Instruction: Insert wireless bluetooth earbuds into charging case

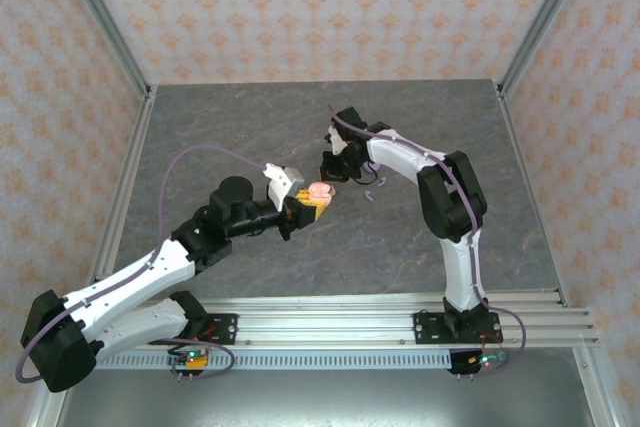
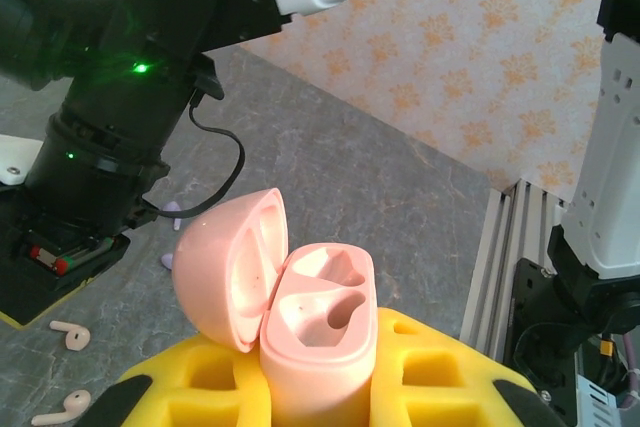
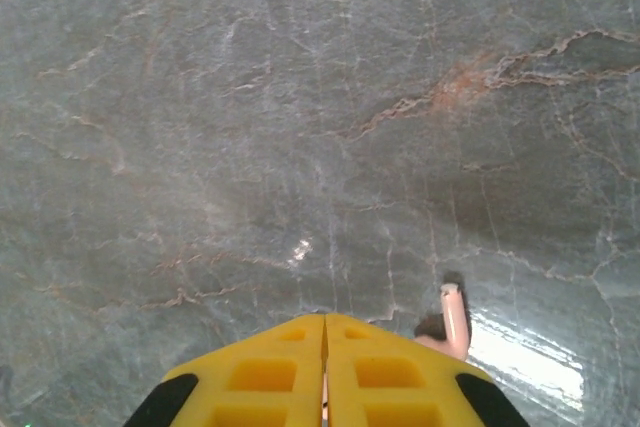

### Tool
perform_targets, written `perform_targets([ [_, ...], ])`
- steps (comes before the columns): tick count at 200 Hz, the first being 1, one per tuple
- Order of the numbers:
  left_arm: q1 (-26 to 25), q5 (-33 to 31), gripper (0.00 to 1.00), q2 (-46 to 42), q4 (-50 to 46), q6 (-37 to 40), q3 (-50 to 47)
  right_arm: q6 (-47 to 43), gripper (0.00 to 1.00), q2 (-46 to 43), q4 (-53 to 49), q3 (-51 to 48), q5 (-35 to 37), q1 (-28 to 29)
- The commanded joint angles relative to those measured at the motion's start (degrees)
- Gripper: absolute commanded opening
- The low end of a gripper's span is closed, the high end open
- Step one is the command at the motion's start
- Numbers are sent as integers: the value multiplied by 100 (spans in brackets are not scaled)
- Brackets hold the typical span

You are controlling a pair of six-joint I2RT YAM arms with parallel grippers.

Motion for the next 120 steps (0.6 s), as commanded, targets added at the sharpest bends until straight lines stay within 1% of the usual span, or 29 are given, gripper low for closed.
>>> perform_targets([
  [1, -20, -98, 4, -130, -28, 39, -23, -163, 9, 281, -499, 394, 281, 100],
  [39, -19, -87, 4, -126, 1, 5, -39, -259, 8, 617, -887, 773, 623, 134],
  [87, -19, -90, 4, -117, 35, -4, -60, -387, 8, 880, -1086, 964, 677, 140],
  [120, -20, -81, 4, -120, 25, -18, -48, -262, 8, 876, -1259, 978, 1243, 142],
])
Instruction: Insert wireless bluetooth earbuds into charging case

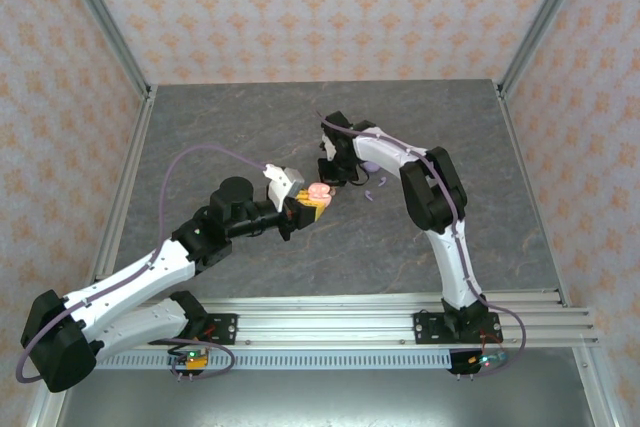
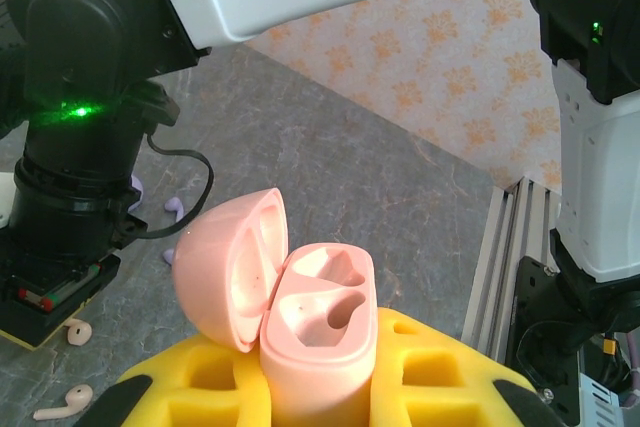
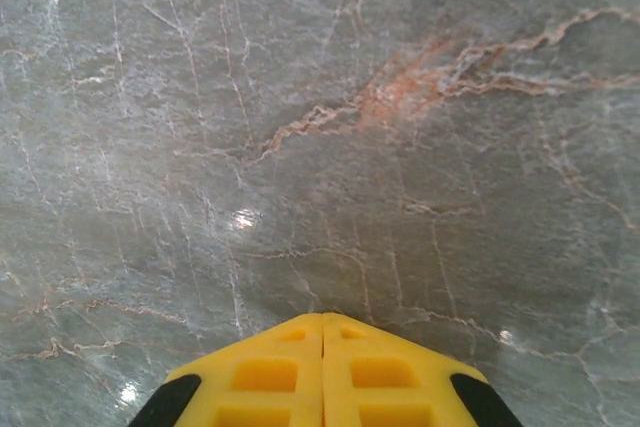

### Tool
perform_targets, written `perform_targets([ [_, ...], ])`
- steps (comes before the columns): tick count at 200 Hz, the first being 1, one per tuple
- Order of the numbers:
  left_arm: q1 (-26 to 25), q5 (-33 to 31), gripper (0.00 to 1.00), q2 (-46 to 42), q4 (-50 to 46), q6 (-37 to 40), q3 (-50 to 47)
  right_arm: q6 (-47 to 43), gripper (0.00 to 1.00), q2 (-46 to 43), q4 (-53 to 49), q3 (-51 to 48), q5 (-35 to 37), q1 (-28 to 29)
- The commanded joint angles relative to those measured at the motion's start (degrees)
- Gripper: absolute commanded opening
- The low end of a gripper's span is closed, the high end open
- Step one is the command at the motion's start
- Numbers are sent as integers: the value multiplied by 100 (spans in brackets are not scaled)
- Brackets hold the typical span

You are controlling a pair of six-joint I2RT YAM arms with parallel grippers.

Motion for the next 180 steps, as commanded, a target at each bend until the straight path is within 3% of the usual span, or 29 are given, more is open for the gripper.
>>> perform_targets([
  [1, -20, -75, 4, -123, 23, -11, -18, 24, 8, 57, -377, 127, 606, 16],
  [63, -20, -75, 4, -111, 5, -51, -20, 266, 7, -231, -442, -340, 1333, 14],
  [180, -13, -57, 4, -99, 4, -69, 15, 395, 7, -822, -416, -1187, 1454, 15],
])
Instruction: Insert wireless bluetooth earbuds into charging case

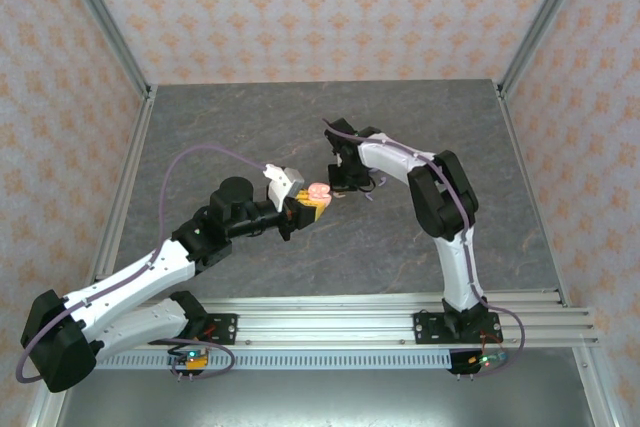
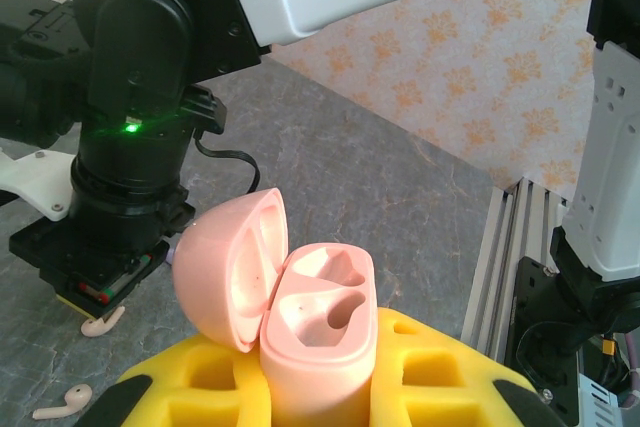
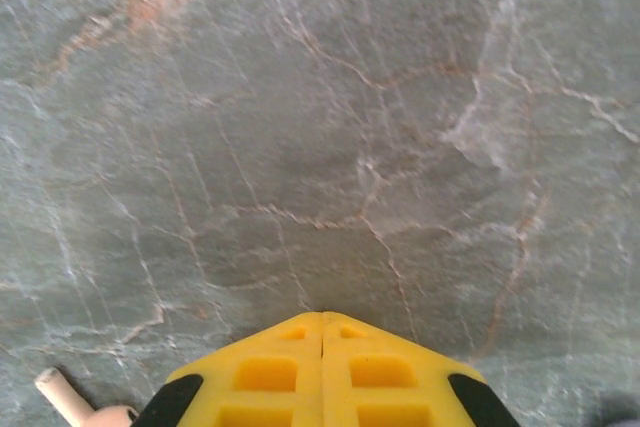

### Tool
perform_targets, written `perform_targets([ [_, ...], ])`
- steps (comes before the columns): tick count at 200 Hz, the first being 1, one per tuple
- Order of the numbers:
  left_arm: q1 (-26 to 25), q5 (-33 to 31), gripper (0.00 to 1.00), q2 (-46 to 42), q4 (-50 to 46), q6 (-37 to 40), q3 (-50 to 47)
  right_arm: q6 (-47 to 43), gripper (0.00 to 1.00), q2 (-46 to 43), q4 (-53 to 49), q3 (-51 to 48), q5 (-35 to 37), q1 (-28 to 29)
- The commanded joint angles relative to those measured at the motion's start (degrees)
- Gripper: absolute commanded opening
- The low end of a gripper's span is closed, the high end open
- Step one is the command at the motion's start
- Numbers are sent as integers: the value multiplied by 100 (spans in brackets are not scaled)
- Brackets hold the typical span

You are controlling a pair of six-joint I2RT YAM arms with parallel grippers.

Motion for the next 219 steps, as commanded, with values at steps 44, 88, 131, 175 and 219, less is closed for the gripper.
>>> perform_targets([
  [44, -16, -48, 4, -83, 27, -56, 32, -73, 7, -288, -406, -468, -128, -53],
  [88, -17, -35, 4, -64, 45, -73, 51, -202, 7, -354, -202, -611, -613, -52],
  [131, -20, -40, 4, -55, 1, -90, 56, -263, 10, -395, -75, -602, -847, -52],
  [175, -20, -66, 4, -106, -32, -99, 59, -319, 12, -618, -92, -554, -565, -52],
  [219, -20, -75, 4, -143, -65, -91, 65, -437, 22, -856, -69, -459, -597, -46],
])
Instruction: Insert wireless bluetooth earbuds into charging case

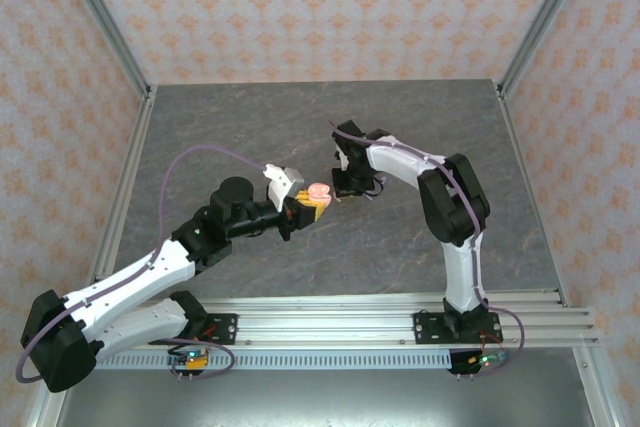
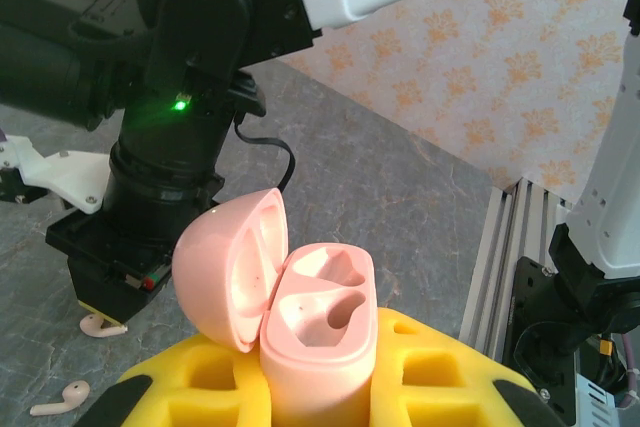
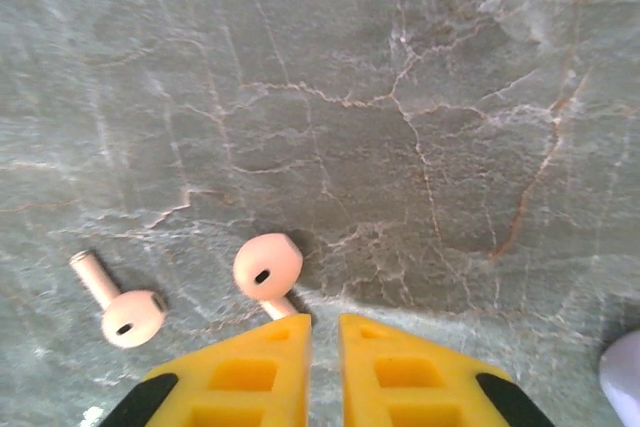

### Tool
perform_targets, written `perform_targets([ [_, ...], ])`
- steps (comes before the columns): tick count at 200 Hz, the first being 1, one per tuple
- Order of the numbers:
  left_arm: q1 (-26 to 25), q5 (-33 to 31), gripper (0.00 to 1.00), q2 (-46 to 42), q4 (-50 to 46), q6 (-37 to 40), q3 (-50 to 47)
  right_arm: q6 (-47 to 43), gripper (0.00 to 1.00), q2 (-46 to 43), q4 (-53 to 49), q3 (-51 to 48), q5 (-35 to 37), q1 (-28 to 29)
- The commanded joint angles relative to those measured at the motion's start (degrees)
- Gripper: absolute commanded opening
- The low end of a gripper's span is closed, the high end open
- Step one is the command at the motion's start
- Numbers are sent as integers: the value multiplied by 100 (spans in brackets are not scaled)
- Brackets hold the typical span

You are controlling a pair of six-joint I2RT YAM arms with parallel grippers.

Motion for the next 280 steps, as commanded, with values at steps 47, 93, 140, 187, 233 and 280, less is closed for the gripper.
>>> perform_targets([
  [47, -20, -110, 4, -235, -82, -41, 60, -654, 38, 28, -391, 549, -103, 44],
  [93, -20, -162, 4, -301, -143, -30, 60, -1224, 40, 545, -920, 1225, 364, 322],
  [140, -20, -180, 4, -345, -214, -6, 86, -1357, 41, 913, -1239, 1596, 870, 483],
  [187, -19, -198, 4, -352, -215, -5, 86, -1486, 42, 1079, -1387, 1702, 1144, 554],
  [233, -16, -195, 4, -334, -219, -10, 94, -1515, 42, 1144, -1396, 1707, 1158, 563],
  [280, -16, -197, 4, -328, -231, -14, 103, -1329, 38, 1264, -1304, 1769, 1233, 560],
])
